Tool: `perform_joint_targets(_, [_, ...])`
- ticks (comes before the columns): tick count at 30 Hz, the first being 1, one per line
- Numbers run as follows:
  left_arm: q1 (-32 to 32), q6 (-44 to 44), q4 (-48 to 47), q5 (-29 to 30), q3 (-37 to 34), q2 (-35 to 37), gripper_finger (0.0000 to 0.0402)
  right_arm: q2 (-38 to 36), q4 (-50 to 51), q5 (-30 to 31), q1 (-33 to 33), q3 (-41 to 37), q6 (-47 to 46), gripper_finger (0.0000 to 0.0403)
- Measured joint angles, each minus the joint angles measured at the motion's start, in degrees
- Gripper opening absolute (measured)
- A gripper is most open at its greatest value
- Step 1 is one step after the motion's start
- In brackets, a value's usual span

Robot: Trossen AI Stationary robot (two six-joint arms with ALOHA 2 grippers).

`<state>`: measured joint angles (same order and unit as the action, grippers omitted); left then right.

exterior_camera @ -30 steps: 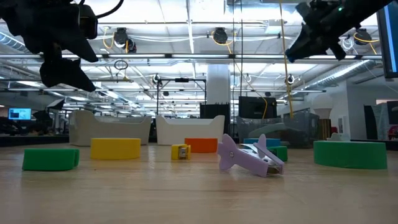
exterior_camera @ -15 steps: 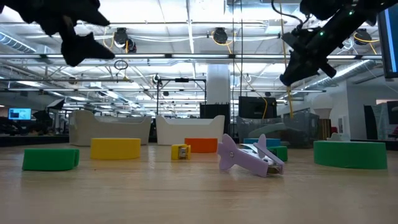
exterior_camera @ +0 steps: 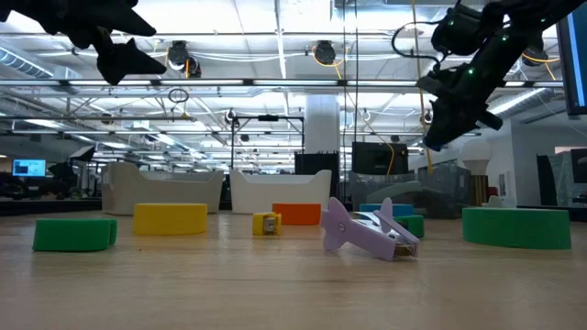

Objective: Pick and place Stapler, Stapler remover, tape
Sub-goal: Put the small blue stapler into the black bin

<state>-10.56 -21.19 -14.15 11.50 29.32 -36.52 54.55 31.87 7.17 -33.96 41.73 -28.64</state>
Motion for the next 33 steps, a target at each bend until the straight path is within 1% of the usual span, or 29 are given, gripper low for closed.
perform_joint_targets(5, [3.4,4.1,-1.9,-3.2,-0.5,3.0,0.031,4.1,7.0,0.2,-0.2,3.3,2.3,0.007])
perform_joint_targets(8, [4.7,4.4,-1.8,-3.6,-2.5,5.4,0.031,6.6,7.3,0.5,-0.2,5.3,3.5,0.007])
perform_joint_targets(14, [5.2,4.7,5.7,-3.6,-9.1,11.3,0.031,11.8,9.4,0.6,-0.2,7.5,5.8,0.007])
perform_joint_targets(17, [5.2,4.7,5.3,-3.6,-11.3,14.1,0.031,13.9,11.1,2.1,-0.2,7.5,5.8,0.007])
perform_joint_targets(19, [5.2,4.8,5.4,-3.6,-12.2,15.8,0.031,14.8,11.9,3.6,-0.2,7.5,5.8,0.007])
perform_joint_targets(25, [5.2,4.7,5.5,-4.0,-14.0,20.1,0.031,15.8,11.5,3.3,-0.2,7.4,5.2,0.007])
perform_joint_targets(33, [5.2,4.1,5.2,-4.6,-15.7,21.7,0.031,17.9,11.7,1.7,-0.2,7.4,4.2,0.0071])
